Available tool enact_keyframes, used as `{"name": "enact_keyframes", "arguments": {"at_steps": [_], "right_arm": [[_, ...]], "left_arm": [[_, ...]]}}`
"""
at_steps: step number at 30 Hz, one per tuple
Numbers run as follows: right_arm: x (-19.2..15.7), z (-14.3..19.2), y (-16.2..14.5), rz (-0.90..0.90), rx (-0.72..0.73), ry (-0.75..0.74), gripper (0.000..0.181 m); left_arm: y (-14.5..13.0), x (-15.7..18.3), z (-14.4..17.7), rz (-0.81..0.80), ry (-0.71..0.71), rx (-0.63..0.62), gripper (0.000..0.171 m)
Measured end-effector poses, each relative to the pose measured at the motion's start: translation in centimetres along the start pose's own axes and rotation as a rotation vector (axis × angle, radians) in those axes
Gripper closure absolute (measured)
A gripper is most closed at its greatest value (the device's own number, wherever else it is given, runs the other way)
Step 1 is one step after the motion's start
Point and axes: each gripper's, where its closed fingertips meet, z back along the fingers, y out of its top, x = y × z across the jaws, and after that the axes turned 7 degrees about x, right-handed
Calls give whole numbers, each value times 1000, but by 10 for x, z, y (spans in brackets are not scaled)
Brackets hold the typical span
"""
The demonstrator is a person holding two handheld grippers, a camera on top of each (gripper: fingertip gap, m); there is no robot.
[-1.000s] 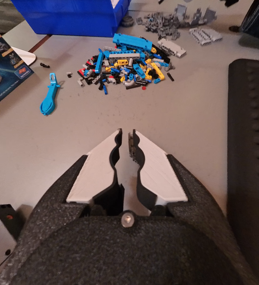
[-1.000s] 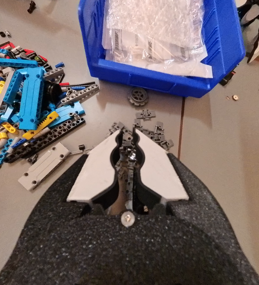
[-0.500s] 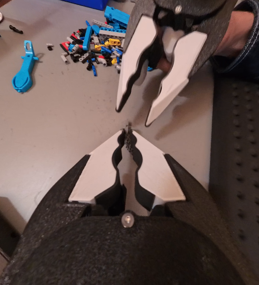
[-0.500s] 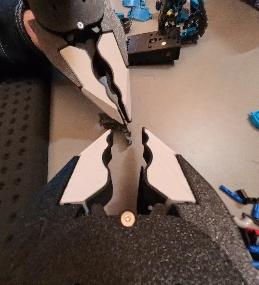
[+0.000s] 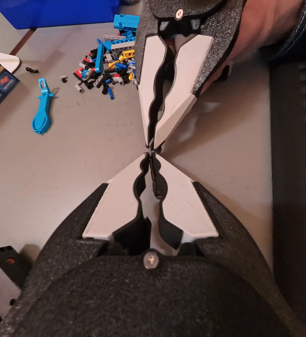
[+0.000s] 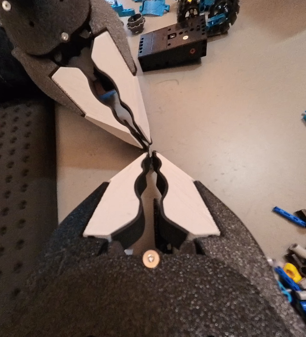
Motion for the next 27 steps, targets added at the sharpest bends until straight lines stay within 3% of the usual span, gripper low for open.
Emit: {"name": "enact_keyframes", "arguments": {"at_steps": [8, 18, 27], "right_arm": [[15, -4, 4, -409, 113, -76, 181], [21, -8, 8, -368, 107, -257, 181], [20, -6, 6, -479, 155, -208, 180]], "left_arm": [[0, -14, -3, -35, 88, -3, 169], [-2, -22, 0, -12, 141, 19, 170], [-1, -16, 0, -50, 141, 26, 171]]}}
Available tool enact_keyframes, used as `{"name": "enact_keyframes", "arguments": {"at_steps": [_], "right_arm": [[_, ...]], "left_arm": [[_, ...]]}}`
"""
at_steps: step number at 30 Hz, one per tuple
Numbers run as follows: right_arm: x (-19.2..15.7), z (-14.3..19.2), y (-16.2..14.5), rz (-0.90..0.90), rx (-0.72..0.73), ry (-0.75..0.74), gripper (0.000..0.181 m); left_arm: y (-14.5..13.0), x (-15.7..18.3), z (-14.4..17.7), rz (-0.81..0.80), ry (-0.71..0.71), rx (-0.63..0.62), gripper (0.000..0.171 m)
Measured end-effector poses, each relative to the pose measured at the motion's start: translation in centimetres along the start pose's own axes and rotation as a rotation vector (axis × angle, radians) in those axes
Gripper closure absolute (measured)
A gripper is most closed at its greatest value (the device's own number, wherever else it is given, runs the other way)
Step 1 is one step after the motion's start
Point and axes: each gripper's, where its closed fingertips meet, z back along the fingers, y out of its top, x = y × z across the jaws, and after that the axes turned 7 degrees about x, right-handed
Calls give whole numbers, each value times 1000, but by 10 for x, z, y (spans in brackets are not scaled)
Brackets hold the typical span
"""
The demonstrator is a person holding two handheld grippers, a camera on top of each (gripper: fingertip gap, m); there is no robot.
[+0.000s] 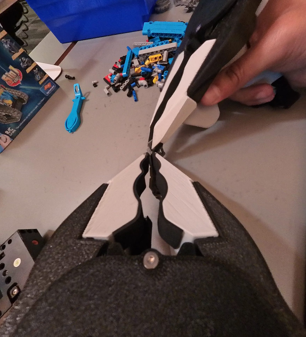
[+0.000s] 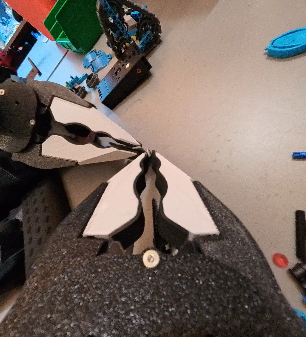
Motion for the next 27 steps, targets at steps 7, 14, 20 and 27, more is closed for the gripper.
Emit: {"name": "enact_keyframes", "arguments": {"at_steps": [7, 14, 20, 27], "right_arm": [[20, 23, 23, 138, 78, -101, 181], [28, 65, 47, -11, 207, 36, 180], [171, 232, 61, 220, 166, -690, 180], [232, 295, 30, 178, -5, -826, 165]], "left_arm": [[-3, 2, 3, 24, -29, 8, 170], [2, 8, -2, -7, -43, -3, 168], [3, 3, 7, 68, -61, 8, 156], [6, 4, 12, 103, -86, 21, 156]]}}
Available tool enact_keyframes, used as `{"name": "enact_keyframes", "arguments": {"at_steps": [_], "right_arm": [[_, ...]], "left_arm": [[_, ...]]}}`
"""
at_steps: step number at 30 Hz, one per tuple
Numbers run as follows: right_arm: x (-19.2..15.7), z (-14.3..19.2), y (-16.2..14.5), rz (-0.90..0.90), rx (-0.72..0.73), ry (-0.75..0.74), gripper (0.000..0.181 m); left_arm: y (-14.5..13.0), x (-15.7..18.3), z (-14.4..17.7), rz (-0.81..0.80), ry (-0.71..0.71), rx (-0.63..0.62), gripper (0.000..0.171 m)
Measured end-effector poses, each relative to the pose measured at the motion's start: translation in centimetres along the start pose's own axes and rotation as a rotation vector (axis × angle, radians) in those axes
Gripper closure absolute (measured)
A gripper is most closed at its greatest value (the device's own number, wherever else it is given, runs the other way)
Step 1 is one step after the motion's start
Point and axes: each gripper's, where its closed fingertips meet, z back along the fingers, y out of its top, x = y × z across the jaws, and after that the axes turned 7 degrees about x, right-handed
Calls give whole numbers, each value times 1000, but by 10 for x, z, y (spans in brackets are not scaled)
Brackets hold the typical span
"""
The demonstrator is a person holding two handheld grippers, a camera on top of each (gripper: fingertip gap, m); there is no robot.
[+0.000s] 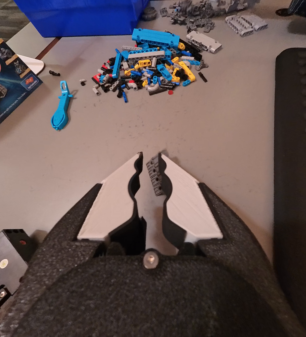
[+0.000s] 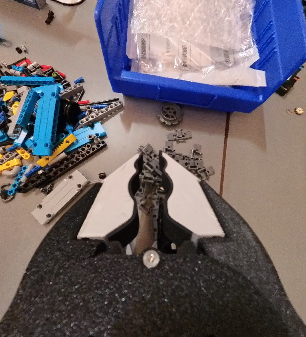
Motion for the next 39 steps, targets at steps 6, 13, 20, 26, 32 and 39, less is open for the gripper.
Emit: {"name": "enact_keyframes", "arguments": {"at_steps": [6, 13, 20, 26, 32, 39], "right_arm": [[-97, 6, 60, 127, 211, 220, 154], [-352, 4, -4, 584, 48, 952, 132], [-383, -2, -13, 573, 30, 1003, 146], [-384, -11, -13, 595, 42, 911, 151], [-383, -14, -11, 526, 24, 918, 153], [-385, -12, -10, 543, 52, 925, 147]], "left_arm": [[12, 7, 11, 78, -82, 75, 156], [-6, 20, 13, 87, -149, -25, 146], [-39, 21, 14, 128, -179, -195, 133], [-44, 25, 10, 119, -193, -223, 146], [-12, 32, 13, 169, -264, -58, 162], [-23, 36, 5, 120, -253, -109, 155]]}}
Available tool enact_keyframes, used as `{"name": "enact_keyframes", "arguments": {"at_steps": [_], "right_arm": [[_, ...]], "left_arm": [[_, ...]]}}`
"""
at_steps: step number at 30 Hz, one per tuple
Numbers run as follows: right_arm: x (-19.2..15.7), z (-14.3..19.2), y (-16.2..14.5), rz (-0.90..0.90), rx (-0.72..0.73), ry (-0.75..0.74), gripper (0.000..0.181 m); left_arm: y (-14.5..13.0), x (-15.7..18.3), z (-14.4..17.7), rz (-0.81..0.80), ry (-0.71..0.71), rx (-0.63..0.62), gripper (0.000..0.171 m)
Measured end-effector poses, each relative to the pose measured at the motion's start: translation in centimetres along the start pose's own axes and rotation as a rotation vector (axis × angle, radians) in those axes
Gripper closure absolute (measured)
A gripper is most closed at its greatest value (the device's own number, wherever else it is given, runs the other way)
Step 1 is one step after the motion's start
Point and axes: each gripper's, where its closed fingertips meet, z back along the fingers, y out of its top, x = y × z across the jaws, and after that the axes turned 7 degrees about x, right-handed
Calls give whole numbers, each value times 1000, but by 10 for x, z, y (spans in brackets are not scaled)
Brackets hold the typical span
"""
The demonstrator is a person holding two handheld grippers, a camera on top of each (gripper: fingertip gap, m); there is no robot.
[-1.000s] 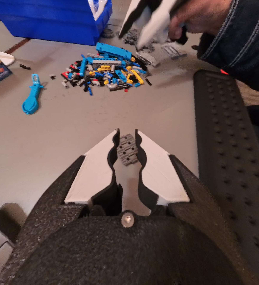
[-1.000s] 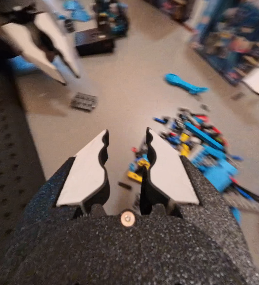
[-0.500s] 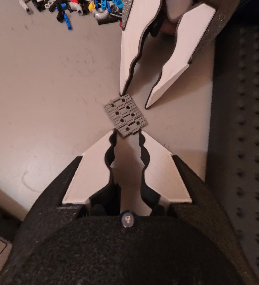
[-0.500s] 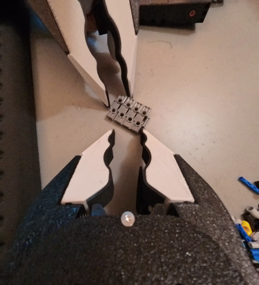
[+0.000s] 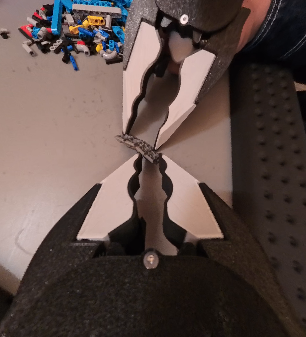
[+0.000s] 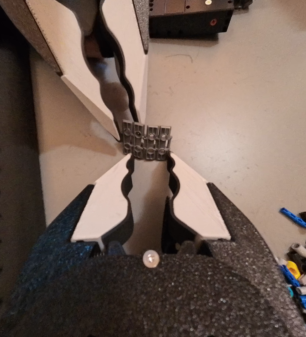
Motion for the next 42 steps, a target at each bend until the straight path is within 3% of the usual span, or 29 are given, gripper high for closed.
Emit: {"name": "enact_keyframes", "arguments": {"at_steps": [5, 23, 25, 29, 31, 37, 39, 42], "right_arm": [[-22, -3, 4, 24, 17, 105, 141], [-14, 19, 2, 21, 66, 27, 144], [-13, 23, 4, 51, 76, -10, 145], [-20, 35, 26, 205, 172, -78, 157], [-38, 39, 38, 256, 237, -36, 160], [-45, 21, 18, 386, 93, -57, 168], [-43, 18, 16, 437, 70, -91, 179], [-37, 15, 17, 500, 38, -168, 180]], "left_arm": [[7, 14, -4, -55, -49, 25, 154], [5, 17, -7, -105, -39, 12, 151], [4, 21, -9, -134, -55, 3, 164], [5, 20, -6, -124, -57, 11, 165], [7, 22, -5, -151, -70, 26, 165], [1, 27, -4, -401, -23, -19, 165], [1, 26, -5, -436, 2, -23, 164], [2, 19, -4, -417, 31, -23, 164]]}}
